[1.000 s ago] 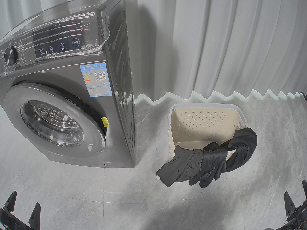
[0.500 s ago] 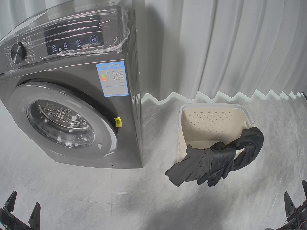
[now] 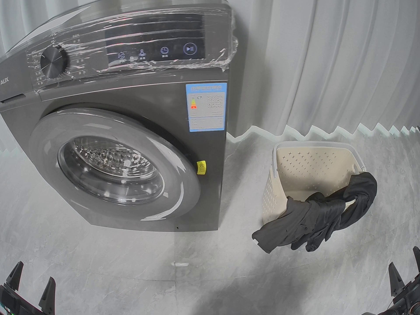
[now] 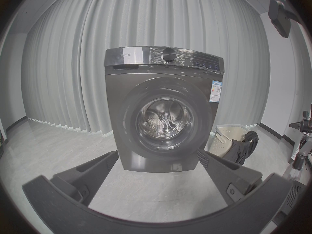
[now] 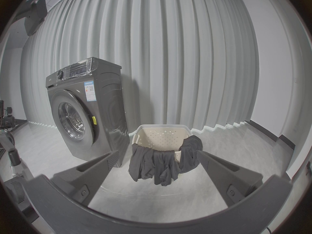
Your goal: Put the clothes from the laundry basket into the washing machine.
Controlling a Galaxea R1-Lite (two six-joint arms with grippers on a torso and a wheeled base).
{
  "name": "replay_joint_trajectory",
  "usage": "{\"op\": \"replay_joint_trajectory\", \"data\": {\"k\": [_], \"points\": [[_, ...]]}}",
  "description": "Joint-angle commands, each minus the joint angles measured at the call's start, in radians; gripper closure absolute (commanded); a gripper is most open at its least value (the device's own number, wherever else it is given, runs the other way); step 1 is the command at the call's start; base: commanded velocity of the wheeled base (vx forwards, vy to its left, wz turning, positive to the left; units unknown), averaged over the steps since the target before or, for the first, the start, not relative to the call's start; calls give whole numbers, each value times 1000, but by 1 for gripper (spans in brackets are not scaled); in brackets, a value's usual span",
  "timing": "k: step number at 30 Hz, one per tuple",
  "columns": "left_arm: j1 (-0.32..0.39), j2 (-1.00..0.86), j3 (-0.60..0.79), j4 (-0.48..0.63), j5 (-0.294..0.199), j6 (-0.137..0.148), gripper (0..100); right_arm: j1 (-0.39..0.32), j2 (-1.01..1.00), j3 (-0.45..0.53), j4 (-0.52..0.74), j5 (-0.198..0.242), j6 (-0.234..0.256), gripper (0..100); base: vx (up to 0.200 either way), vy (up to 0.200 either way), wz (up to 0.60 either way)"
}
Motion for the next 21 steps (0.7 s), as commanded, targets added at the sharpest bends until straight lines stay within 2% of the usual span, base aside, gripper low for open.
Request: {"op": "replay_joint_trajectory", "data": {"k": [1, 21], "points": [[0, -16, 18, 0, 1, 0, 0, 1, -16, 18, 1, 0, 0, 0, 0, 200, 0], [0, -16, 18, 0, 1, 0, 0, 1, -16, 18, -1, 0, 0, 0, 0, 200, 0]]}}
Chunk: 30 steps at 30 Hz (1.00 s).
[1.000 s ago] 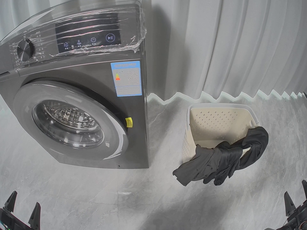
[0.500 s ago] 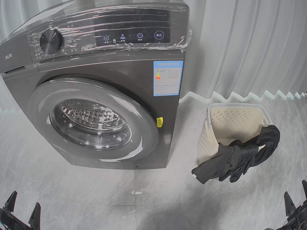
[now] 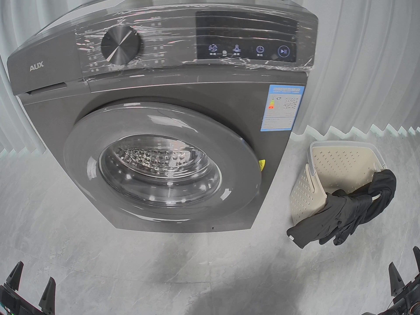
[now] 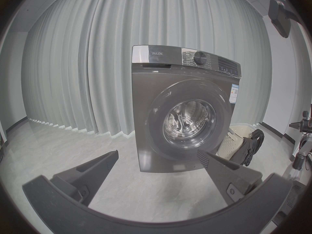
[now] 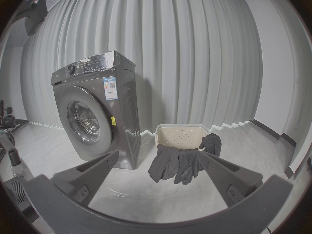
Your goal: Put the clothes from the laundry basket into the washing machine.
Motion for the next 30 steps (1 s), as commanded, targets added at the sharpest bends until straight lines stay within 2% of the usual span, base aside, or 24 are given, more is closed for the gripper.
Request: {"op": "replay_joint_trajectory", "data": {"k": [1, 30], "points": [[0, -16, 18, 0, 0, -1, 0, 0, -16, 18, -1, 0, 0, 0, 0, 200, 0], [0, -16, 18, 0, 0, -1, 0, -1, -16, 18, -1, 0, 0, 0, 0, 0, 0]]}}
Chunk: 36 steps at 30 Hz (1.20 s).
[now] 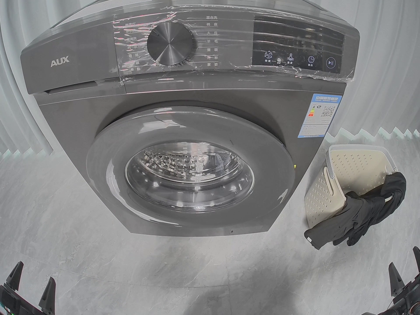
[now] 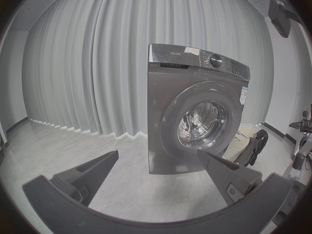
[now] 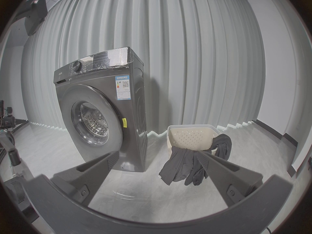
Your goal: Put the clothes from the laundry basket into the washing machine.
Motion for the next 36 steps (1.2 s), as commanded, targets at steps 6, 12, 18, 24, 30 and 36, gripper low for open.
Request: {"op": "replay_joint_trajectory", "data": {"k": [6, 12, 18, 24, 30, 36], "points": [[0, -16, 18, 0, 1, -1, 0, 0, -16, 18, -1, 1, -1, 0, 0, 0, 0], [0, -16, 18, 0, 1, -1, 0, 1, -16, 18, -1, 1, -1, 0, 0, 0, 0], [0, -16, 18, 0, 1, -1, 0, 1, -16, 18, 1, 1, -1, 0, 0, 67, 0], [0, -16, 18, 0, 1, 1, 0, -3, -16, 18, 1, 1, -5, 0, 0, 200, 0], [0, -16, 18, 0, 1, 1, 0, 0, -16, 18, -1, -2, -1, 0, 0, 133, 0], [0, -16, 18, 0, 1, 1, 0, 0, -16, 18, -1, -1, -1, 0, 0, 0, 0]]}}
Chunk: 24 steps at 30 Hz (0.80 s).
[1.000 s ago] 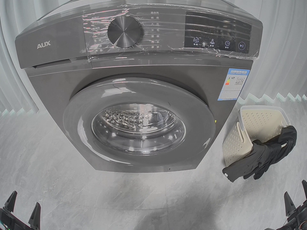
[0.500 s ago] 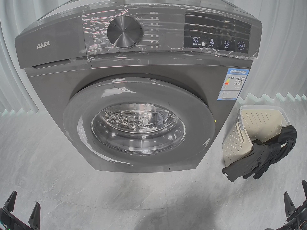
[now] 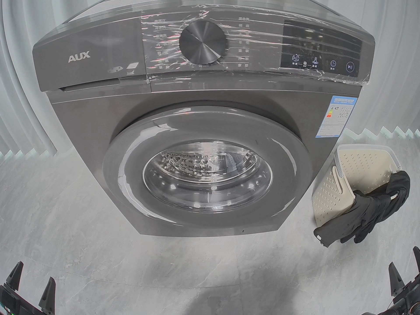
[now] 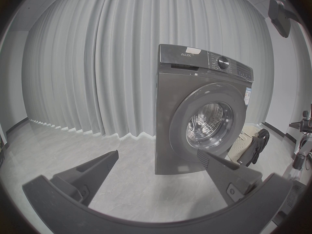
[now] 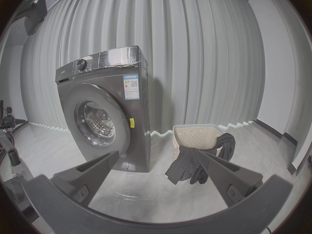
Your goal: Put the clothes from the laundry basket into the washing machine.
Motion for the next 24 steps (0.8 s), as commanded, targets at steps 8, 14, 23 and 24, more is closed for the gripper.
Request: {"op": "replay_joint_trajectory", "data": {"k": [8, 14, 23, 24], "points": [[0, -16, 18, 0, 1, 0, 0, -2, -16, 18, 1, 4, 5, 0, 0, 0, 0], [0, -16, 18, 0, 1, 1, 0, 2, -16, -117, -70, 36, 3, 0, 0, 0, 0], [2, -16, 18, 0, 1, 1, 0, -5, 208, -369, 154, 375, -18, 0, 0, 0, 0], [2, -16, 18, 0, 1, 1, 0, -3, 246, -370, 137, 404, -18, 0, 0, 0, 0]]}}
